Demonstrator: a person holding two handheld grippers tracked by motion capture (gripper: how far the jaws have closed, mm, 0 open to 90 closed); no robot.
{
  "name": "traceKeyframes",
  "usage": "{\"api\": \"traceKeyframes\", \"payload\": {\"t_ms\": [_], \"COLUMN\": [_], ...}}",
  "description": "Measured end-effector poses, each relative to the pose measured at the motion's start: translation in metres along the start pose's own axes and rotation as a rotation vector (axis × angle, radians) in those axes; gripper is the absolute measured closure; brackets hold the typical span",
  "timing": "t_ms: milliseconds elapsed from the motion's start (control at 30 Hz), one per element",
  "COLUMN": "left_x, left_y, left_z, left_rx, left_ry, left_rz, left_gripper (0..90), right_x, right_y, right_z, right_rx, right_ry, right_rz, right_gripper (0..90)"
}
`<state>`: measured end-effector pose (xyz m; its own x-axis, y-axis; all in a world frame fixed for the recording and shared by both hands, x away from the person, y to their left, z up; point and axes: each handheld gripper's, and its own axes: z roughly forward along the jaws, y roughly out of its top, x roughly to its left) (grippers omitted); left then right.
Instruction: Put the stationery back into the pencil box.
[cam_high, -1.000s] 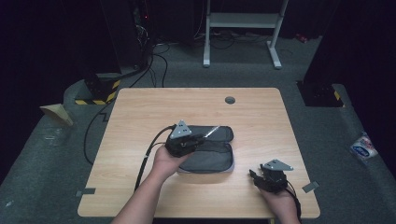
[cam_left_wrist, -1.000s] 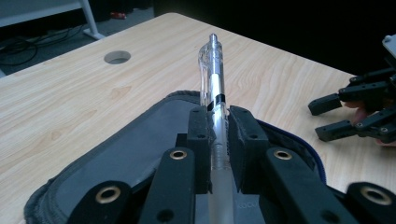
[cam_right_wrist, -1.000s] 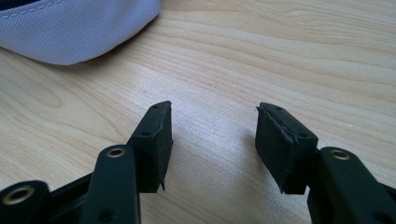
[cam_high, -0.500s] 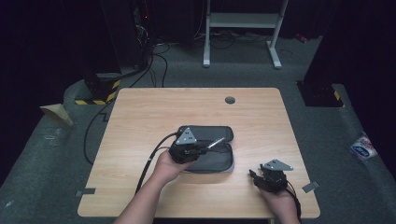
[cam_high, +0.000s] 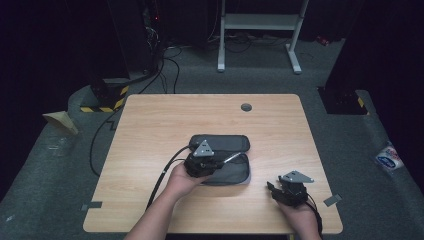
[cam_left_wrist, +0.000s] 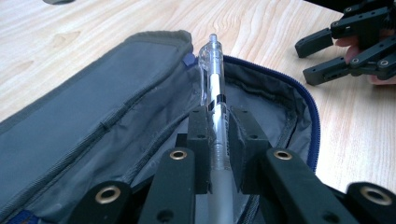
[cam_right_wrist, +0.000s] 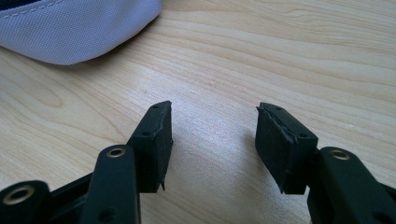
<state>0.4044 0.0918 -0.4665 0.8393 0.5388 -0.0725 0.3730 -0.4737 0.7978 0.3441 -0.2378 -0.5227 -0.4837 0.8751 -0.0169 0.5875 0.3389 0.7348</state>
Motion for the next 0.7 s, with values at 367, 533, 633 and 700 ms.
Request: {"api": "traceKeyframes", "payload": {"t_ms": [367, 533, 633, 700], "left_x": [0.002, 0.001, 0.002, 0.002], "left_y": [-0.004, -0.005, -0.004, -0.004], "left_z": [0.009, 0.011, 0.010, 0.009], "left_rx": [0.049, 0.063, 0.051, 0.045], "left_ry": [0.001, 0.011, 0.027, 0.028], "left_rz": [-0.002, 0.015, -0.005, -0.008], "left_gripper": [79.0, 78.4, 68.3, 67.7], "right_x": [0.000, 0.000, 0.000, 0.000], "right_y": [0.000, 0.000, 0.000, 0.000], "right_z": [0.000, 0.000, 0.000, 0.000], "right_rx": [0.001, 0.000, 0.000, 0.000], "right_ry": [0.002, 0.002, 0.001, 0.001], "right_rz": [-0.001, -0.003, -0.003, -0.003], "right_gripper": [45.9, 45.9, 45.9, 45.9]}}
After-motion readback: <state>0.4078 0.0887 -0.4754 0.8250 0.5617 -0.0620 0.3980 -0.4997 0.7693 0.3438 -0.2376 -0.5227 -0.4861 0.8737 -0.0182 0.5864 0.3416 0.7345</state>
